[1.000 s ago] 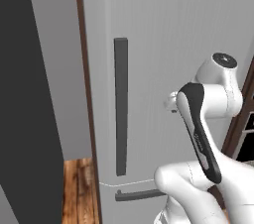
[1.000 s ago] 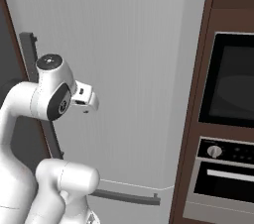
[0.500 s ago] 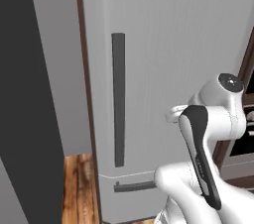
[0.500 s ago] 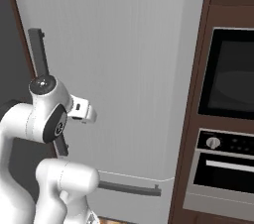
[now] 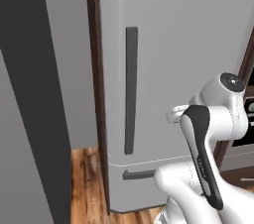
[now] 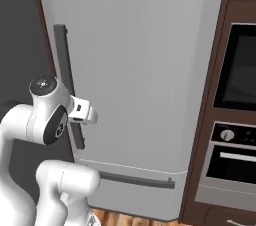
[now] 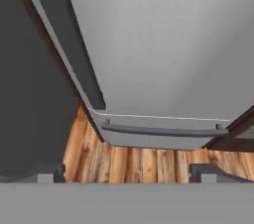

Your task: Take the donut and cupcake from the fridge and place them on the empty tray on the dining counter.

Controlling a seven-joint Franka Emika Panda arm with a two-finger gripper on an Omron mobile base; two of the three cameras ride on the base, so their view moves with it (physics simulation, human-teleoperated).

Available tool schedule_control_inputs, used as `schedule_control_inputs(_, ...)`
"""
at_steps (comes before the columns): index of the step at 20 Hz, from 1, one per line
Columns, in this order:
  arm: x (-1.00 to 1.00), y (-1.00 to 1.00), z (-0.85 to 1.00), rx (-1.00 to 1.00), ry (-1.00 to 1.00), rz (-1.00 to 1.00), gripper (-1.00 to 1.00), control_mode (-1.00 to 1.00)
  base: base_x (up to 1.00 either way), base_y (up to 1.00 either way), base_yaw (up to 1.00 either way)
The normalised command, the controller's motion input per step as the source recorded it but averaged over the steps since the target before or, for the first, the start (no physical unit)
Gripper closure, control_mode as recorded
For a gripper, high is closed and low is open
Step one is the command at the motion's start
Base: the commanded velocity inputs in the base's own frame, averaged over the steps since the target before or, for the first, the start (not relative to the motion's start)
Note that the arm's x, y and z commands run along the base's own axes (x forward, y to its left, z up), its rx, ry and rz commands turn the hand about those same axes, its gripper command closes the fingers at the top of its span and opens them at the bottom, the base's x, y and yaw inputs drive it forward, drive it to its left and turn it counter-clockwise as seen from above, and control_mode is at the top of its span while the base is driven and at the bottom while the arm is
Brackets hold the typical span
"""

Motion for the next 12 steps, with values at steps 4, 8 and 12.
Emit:
schedule_control_inputs(4,0.0,0.0,0.0,0.0,0.0,0.0,-1.0,1.0,-0.38,0.48,0.0)
schedule_control_inputs(8,0.0,0.0,0.0,0.0,0.0,0.0,-1.0,1.0,-0.39,0.37,0.0)
schedule_control_inputs(12,0.0,0.0,0.0,0.0,0.0,0.0,-1.0,1.0,-0.38,0.47,0.0)
